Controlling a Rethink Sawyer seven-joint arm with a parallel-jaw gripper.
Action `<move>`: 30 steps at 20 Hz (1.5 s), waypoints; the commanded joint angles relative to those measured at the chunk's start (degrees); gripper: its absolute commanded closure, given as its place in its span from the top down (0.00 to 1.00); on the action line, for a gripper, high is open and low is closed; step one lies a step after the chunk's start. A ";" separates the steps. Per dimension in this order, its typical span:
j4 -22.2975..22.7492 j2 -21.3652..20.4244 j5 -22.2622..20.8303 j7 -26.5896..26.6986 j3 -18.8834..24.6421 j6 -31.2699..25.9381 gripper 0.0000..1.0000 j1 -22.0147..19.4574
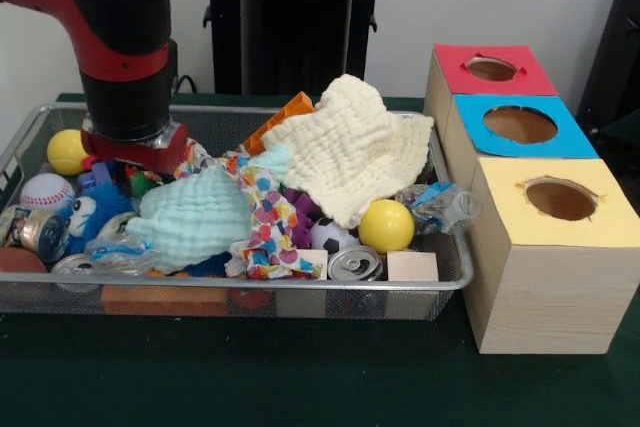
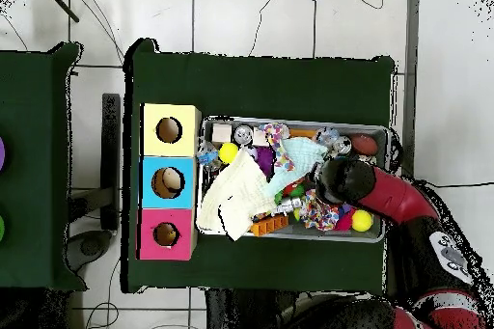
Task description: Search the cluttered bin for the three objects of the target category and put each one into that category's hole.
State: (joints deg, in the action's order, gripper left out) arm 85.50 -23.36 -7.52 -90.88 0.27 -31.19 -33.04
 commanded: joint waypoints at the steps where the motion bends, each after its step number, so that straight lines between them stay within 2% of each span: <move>1: -12.38 15.87 -9.09 6.29 2.42 9.17 1.00 -8.99; 4: -14.34 16.18 -11.32 9.58 4.51 7.03 1.00 -11.24; 6: -14.50 15.91 -12.62 9.72 5.33 6.74 1.00 -12.19; 14: -11.36 14.35 -15.51 2.40 7.00 11.39 1.00 -14.06; 15: -11.08 14.22 -15.87 1.90 7.16 11.69 0.00 -14.18; 22: -10.00 13.82 -16.27 -0.71 6.62 12.68 0.00 -13.62; 30: -7.50 12.88 -14.70 -2.58 7.21 11.35 0.00 -13.31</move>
State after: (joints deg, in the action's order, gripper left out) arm 78.10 -19.84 -14.64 -90.88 8.34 -35.61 -43.46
